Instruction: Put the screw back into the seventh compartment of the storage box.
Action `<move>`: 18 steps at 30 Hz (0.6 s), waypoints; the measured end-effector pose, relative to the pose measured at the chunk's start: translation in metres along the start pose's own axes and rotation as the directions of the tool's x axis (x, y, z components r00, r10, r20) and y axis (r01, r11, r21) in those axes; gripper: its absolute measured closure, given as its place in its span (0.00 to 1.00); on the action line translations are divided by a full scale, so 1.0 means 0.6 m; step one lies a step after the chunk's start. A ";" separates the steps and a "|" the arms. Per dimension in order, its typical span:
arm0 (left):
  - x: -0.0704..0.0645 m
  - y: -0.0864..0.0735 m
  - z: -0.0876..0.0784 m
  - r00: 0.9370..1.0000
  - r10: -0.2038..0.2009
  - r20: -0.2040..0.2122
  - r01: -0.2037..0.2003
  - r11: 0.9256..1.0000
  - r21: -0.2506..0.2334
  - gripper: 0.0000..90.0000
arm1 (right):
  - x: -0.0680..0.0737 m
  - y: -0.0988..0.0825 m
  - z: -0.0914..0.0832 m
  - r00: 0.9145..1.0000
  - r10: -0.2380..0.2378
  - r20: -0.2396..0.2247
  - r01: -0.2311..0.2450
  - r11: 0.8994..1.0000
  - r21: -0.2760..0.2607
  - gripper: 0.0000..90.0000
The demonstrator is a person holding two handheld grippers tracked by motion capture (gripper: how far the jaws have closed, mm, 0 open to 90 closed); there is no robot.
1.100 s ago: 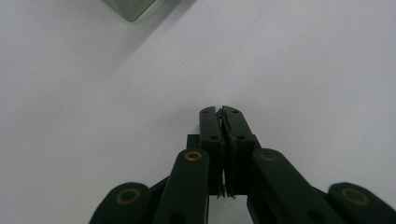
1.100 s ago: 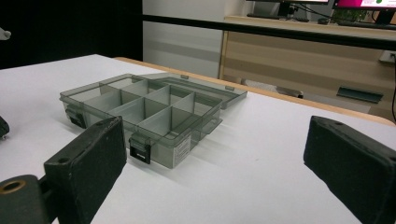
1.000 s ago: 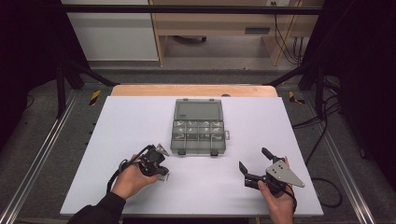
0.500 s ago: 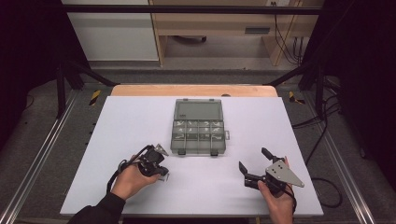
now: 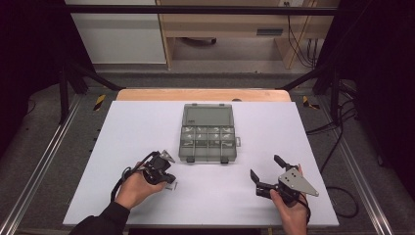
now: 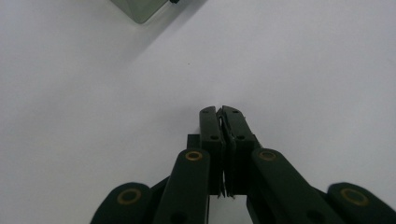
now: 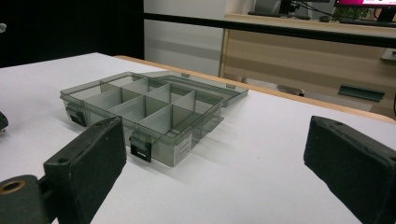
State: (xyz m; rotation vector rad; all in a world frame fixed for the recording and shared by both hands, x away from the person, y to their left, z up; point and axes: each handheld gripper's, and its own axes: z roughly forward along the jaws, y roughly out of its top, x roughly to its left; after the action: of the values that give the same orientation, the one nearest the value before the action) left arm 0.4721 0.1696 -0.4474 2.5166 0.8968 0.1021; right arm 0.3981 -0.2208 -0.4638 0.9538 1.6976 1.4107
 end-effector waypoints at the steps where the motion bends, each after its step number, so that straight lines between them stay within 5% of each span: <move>1: 0.000 0.000 -0.002 1.000 -0.004 -0.002 0.004 1.000 -0.009 0.98 | 0.000 0.000 0.000 1.000 -0.001 0.000 0.001 1.000 0.001 0.06; 8: -0.003 0.011 -0.022 1.000 -0.025 -0.011 0.024 0.997 -0.070 0.98 | 0.000 0.000 0.000 1.000 -0.002 0.000 0.002 1.000 0.001 0.06; 18: -0.015 0.048 -0.033 0.997 -0.070 -0.015 0.066 0.979 -0.191 0.97 | 0.000 0.000 0.000 1.000 -0.006 -0.003 0.006 1.000 0.001 0.06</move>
State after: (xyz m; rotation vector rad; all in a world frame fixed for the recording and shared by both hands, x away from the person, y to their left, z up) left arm 0.4777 0.1523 -0.4162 2.3100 0.9340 0.1847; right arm 0.3980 -0.2206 -0.4640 0.9470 1.7019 1.4080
